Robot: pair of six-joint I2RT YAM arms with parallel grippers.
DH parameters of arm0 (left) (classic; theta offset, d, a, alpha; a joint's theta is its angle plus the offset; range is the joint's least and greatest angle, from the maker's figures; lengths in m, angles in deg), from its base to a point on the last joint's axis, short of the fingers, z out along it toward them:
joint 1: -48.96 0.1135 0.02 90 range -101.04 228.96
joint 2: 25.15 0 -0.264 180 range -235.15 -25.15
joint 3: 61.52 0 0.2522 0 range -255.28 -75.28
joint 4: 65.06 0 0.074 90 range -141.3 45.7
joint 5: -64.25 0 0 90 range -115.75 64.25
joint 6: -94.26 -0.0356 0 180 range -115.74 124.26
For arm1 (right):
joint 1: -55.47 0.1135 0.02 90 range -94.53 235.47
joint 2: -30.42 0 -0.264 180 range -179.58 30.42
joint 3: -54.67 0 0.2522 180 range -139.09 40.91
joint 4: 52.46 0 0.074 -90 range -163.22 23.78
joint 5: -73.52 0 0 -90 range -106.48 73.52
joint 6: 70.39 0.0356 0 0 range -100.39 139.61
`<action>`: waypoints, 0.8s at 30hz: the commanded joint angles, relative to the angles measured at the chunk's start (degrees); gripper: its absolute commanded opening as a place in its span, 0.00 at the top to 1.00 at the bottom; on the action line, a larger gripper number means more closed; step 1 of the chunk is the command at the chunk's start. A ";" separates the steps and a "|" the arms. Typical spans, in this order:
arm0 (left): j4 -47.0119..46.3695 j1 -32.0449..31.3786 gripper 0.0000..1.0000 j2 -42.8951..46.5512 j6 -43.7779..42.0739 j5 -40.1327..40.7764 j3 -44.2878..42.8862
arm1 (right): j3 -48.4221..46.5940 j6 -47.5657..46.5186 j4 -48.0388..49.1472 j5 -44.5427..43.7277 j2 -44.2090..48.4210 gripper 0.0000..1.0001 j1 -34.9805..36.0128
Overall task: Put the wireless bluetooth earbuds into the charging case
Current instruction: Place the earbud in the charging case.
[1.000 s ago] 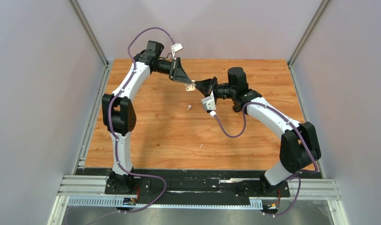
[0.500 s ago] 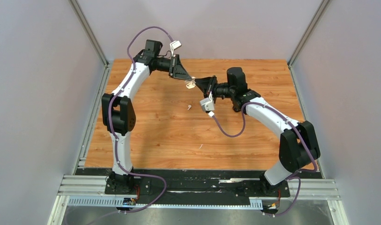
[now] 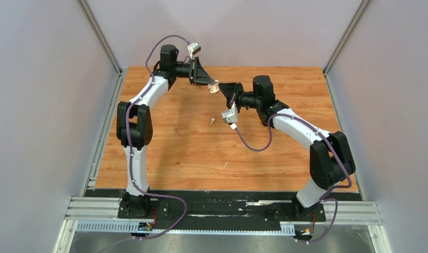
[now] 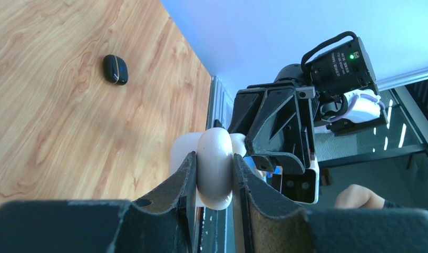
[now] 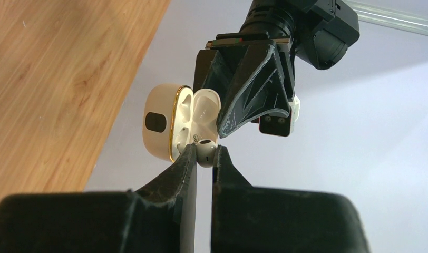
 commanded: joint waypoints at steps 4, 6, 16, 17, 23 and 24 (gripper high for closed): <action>-4.56 -1.38 1.00 2.13 4.76 -7.15 -0.89 | 1.02 -3.32 -4.01 -1.42 -0.26 0.97 0.61; -4.50 -1.44 1.00 2.26 4.75 -7.09 -0.75 | 0.65 -3.34 -4.42 -2.15 -0.55 0.90 0.89; -4.74 -1.46 1.00 2.36 4.79 -7.04 -0.29 | -1.18 0.11 -5.67 -4.72 -1.24 0.83 1.69; -4.78 -1.51 1.00 2.36 4.82 -7.00 -0.23 | -1.51 0.85 -5.91 -5.02 -1.28 0.83 1.69; -4.90 -1.46 1.00 2.35 4.87 -6.95 -0.16 | -3.39 4.36 -6.76 -6.92 -1.57 0.83 1.67; -4.81 -1.46 1.00 2.32 4.85 -6.93 -0.18 | -3.44 4.59 -6.74 -7.11 -1.46 0.84 1.63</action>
